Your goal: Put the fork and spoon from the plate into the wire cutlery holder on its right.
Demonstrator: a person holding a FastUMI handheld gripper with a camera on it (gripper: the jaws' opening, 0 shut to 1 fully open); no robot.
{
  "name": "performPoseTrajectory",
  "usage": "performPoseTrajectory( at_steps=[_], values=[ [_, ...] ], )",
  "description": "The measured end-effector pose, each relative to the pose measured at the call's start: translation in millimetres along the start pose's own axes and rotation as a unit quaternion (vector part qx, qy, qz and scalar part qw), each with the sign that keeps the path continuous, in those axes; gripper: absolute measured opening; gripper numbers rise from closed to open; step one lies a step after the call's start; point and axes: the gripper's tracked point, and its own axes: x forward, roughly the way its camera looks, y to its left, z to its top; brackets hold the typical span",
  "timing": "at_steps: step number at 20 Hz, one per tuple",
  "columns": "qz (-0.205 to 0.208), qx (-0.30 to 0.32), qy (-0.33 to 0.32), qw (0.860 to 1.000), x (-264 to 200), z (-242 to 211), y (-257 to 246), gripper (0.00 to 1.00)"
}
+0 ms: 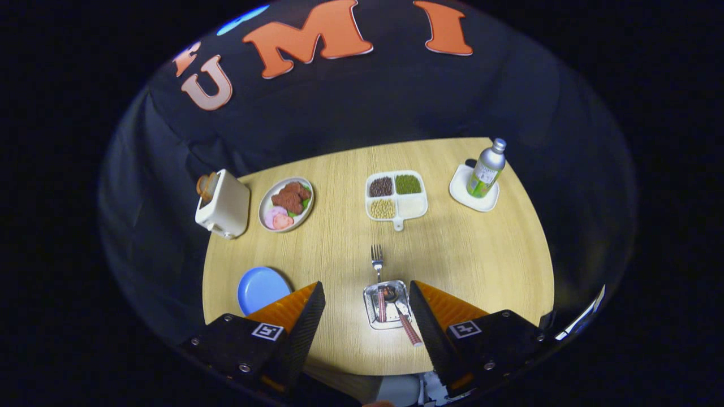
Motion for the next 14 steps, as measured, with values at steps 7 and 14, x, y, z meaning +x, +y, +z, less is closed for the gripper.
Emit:
performPoseTrajectory(
  at_steps=[7, 14],
  values=[
    [0.008, -0.034, -0.203, 0.979, -40, 62, 23, 0.93],
    [0.015, -0.036, -0.336, 0.941, -92, 106, 35, 0.93]
  ],
)
